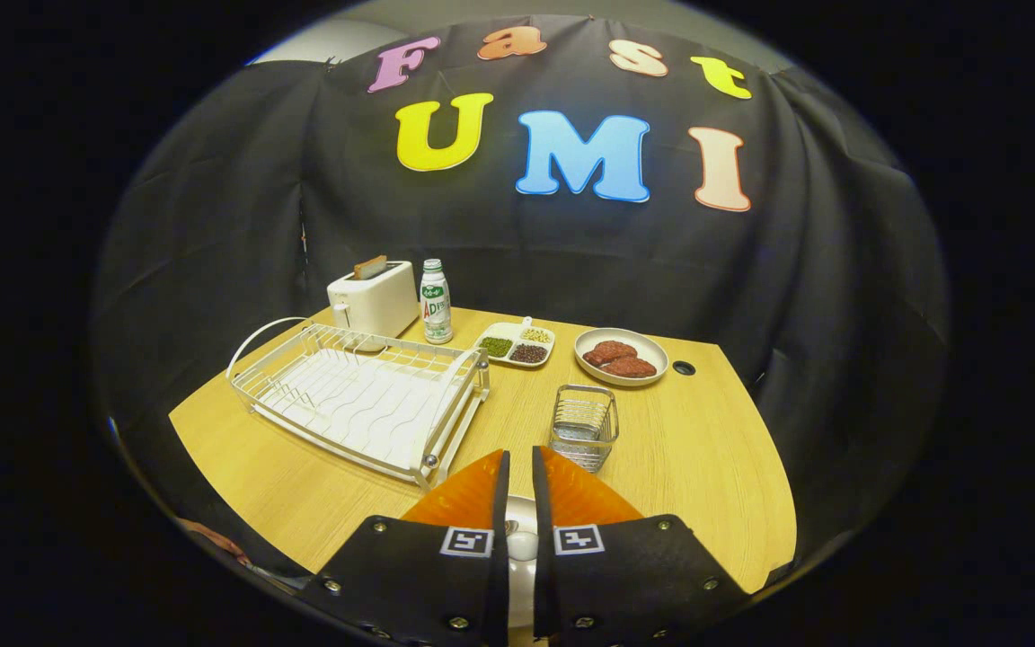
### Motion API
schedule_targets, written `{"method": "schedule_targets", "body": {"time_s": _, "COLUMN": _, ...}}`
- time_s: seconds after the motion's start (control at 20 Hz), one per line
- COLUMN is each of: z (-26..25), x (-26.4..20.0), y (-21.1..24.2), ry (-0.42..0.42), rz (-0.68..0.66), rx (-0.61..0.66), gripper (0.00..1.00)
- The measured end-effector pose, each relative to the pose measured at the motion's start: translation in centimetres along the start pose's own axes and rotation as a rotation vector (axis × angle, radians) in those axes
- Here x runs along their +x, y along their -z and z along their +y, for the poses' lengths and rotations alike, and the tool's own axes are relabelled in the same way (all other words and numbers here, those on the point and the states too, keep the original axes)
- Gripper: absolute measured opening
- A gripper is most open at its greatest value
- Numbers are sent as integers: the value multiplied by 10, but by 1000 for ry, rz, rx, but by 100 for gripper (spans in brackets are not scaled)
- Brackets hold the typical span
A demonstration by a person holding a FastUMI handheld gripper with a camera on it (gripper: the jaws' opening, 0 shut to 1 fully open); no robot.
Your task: Take the plate from the dish rack, then take the spoon from the basket and place it into the plate.
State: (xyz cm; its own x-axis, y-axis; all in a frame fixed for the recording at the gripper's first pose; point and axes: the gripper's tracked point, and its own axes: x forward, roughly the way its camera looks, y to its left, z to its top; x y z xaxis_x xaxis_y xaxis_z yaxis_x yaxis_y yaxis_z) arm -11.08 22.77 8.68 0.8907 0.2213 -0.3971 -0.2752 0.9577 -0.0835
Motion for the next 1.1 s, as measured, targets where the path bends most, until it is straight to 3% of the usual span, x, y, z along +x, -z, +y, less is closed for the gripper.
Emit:
{"method": "schedule_targets", "body": {"time_s": 0.65, "z": 39, "x": 31, "y": 5, "ry": -78, "rz": 64, "rx": -57, "gripper": 13}}
{"method": "schedule_targets", "body": {"time_s": 0.9, "z": 27, "x": 33, "y": -6, "ry": -57, "rz": 36, "rx": -17, "gripper": 17}}
{"method": "schedule_targets", "body": {"time_s": 1.1, "z": -6, "x": 24, "y": -28, "ry": 14, "rz": -36, "rx": -2, "gripper": 17}}
